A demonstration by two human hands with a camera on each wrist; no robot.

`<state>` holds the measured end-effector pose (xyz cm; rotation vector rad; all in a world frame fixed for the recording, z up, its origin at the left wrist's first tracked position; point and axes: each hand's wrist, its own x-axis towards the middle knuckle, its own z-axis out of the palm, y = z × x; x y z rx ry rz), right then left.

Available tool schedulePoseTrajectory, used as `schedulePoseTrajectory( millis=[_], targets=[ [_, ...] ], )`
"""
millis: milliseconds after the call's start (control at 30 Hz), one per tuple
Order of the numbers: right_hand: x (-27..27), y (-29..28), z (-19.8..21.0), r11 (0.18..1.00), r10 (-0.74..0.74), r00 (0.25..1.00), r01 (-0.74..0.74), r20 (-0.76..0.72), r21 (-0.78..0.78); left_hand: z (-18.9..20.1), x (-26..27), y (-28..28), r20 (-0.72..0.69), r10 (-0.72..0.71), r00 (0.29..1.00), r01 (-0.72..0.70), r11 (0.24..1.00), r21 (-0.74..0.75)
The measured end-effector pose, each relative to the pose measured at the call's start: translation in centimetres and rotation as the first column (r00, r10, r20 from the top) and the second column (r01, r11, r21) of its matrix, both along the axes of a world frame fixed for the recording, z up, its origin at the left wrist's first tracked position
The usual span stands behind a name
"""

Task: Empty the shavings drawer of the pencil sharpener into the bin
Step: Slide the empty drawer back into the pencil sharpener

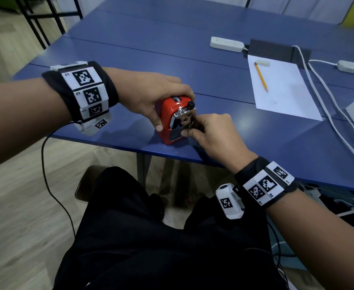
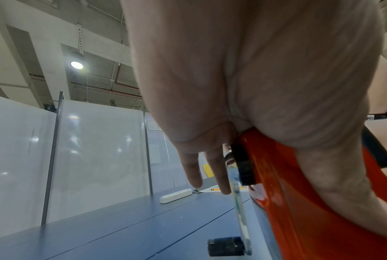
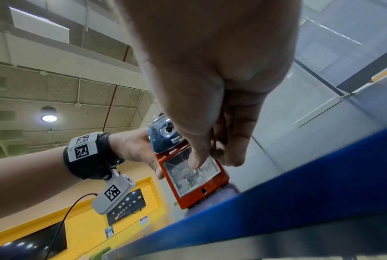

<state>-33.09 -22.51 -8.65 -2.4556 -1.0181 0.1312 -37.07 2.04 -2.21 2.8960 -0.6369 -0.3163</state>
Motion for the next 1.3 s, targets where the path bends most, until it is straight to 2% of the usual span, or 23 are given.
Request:
schedulePoseTrajectory(
  millis=[200,333,400,433,500,567,600,667,733,1033,1300],
  targets=[
    [0.4,-0.2,0.9,1.0,-0.009,1.0,0.009,-0.013,0.002,-0.1,-1.0,-0.6,0.012,0.075,0.997,-0.075,0.996,-0.04],
    [0.1,-1.0,1.4,0.988,0.111,0.981,-0.091,-0.161,0.127,0.4,-2.1,-1.1,0.015,0.14,0.99,-0.138,0.987,-0.082],
    [-0.1,-1.2,1.5,0.98,0.15,0.962,-0.114,-0.226,0.165,0.4,-3.1,-1.1,0.068,0.199,0.978,-0.195,0.979,-0.057],
    [-0.3,-1.2,1.5,0.978,0.152,0.959,-0.112,-0.24,0.176,0.1,-3.8,-1.2,0.115,0.278,0.954,-0.273,0.96,-0.06],
    [-0.8,-1.3,1.4,0.974,0.138,0.955,-0.082,-0.263,0.213,-0.9,-5.4,-1.5,0.193,0.484,0.853,-0.464,0.874,-0.141],
    [-1.3,-1.4,1.1,0.969,0.124,0.951,-0.054,-0.283,0.24,-2.2,-7.0,-2.1,0.161,0.61,0.776,-0.572,0.788,-0.227],
    [-1.6,-1.5,0.9,0.969,0.119,0.951,-0.048,-0.285,0.244,-2.9,-7.6,-2.4,0.093,0.635,0.767,-0.6,0.762,-0.243],
    [-2.2,-1.5,0.6,0.966,0.127,0.95,-0.053,-0.284,0.255,-3.9,-8.3,-3.0,-0.082,0.621,0.78,-0.618,0.741,-0.262],
    [-2.6,-1.3,0.6,0.969,0.13,0.96,-0.07,-0.248,0.236,-4.5,-8.5,-3.3,-0.182,0.58,0.794,-0.607,0.736,-0.3],
    [-0.9,1.2,1.1,0.979,0.153,0.96,-0.115,-0.233,0.171,-4.1,-6.6,-2.7,-0.137,0.533,0.835,-0.544,0.766,-0.342],
    [2.6,-0.8,3.4,0.984,0.1,0.972,-0.065,-0.212,0.166,-1.9,-3.7,-4.7,-0.082,0.505,0.859,-0.495,0.78,-0.382]
  ],
)
